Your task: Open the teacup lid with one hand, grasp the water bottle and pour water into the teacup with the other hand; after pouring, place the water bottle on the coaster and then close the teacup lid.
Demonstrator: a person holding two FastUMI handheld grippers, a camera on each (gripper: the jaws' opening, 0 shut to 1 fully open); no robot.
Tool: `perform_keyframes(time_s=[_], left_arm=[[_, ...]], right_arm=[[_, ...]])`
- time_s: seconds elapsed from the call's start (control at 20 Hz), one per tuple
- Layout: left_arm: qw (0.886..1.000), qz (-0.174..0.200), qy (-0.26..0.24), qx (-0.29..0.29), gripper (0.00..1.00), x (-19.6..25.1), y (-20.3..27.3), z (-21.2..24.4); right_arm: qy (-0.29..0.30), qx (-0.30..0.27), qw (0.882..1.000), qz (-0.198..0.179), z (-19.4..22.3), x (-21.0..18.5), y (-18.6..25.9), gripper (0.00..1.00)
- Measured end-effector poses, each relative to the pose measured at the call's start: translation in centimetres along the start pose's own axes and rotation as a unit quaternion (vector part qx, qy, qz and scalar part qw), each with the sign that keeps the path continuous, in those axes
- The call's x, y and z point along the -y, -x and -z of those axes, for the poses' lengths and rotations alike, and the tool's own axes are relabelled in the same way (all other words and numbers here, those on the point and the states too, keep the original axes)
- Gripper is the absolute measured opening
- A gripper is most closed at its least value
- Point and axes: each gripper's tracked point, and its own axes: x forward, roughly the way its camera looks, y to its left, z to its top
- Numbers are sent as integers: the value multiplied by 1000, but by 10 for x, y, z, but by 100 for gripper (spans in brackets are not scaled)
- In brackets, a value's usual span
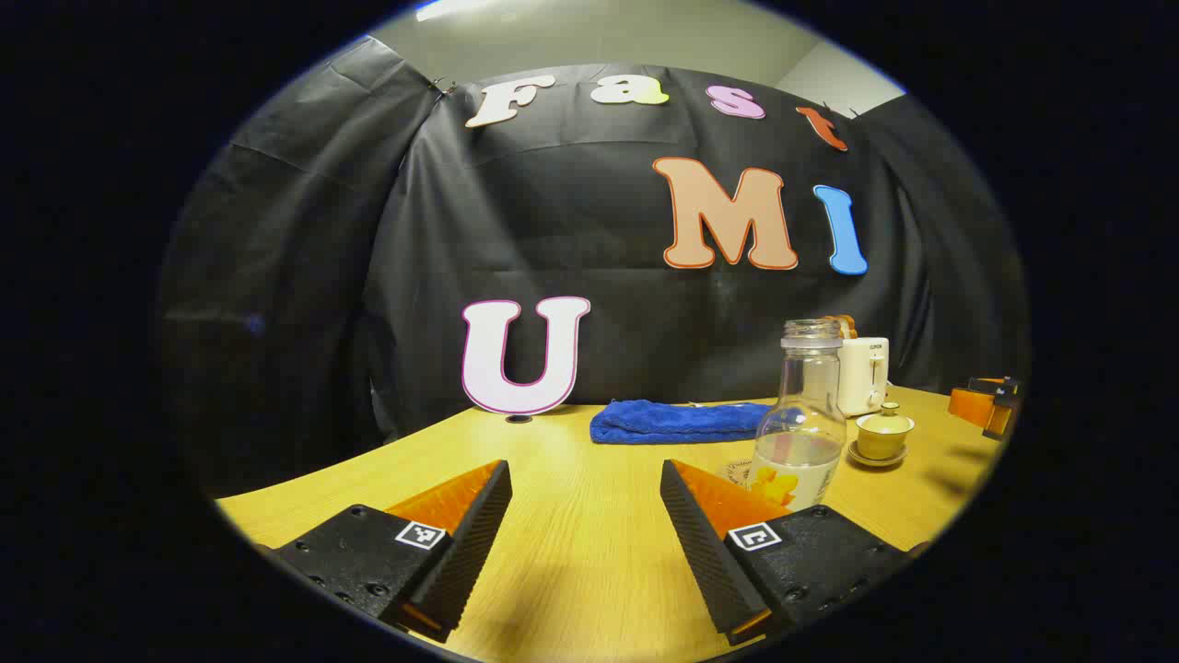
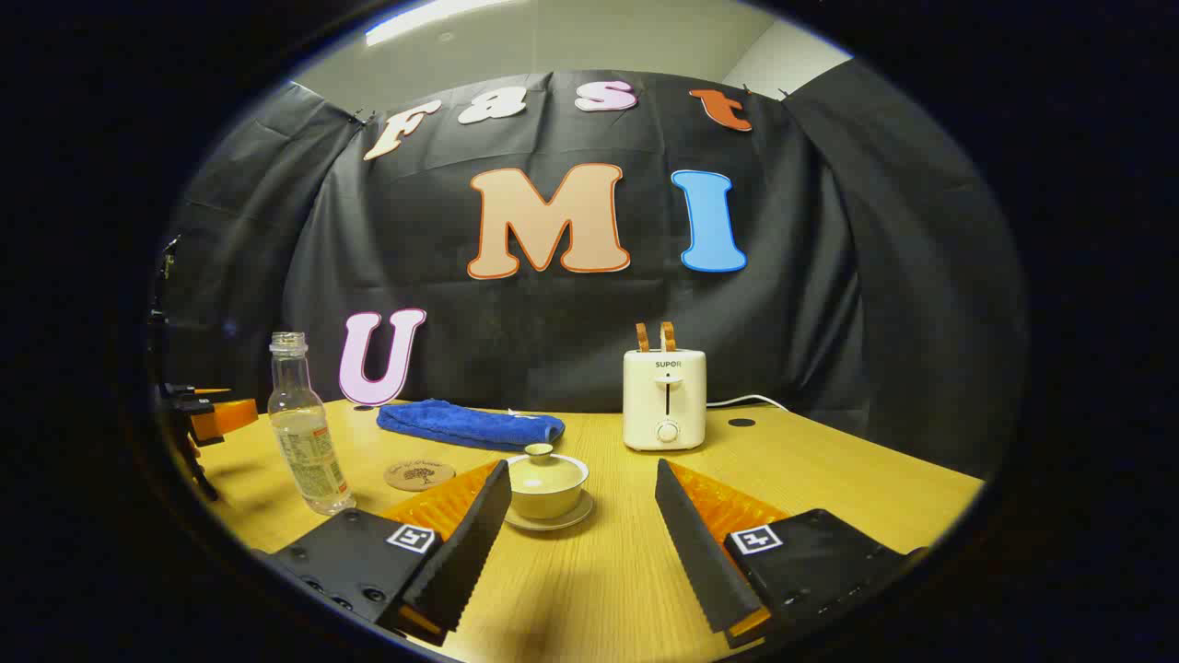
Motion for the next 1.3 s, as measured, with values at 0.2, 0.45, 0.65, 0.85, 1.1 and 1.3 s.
perform_keyframes(time_s=[0.2,0.45,0.65,0.85,1.1,1.3], left_arm=[[1000,-6,0,3,95,-2,1,0],[1000,-2,0,4,95,1,0,-1],[1000,-1,1,3,94,1,0,0],[1000,2,0,4,94,3,0,-1],[1000,6,1,4,95,5,1,-1],[1000,5,1,3,95,5,0,-1]], right_arm=[[0,0,1000,0,0,0,0,100],[0,0,1000,1,0,0,0,95],[0,-1,1000,0,0,-1,0,99],[0,-1,1000,-9,0,-5,-3,99],[-1,-2,1000,-21,1,-10,-4,95],[-2,-5,999,-48,3,-20,-9,99]])
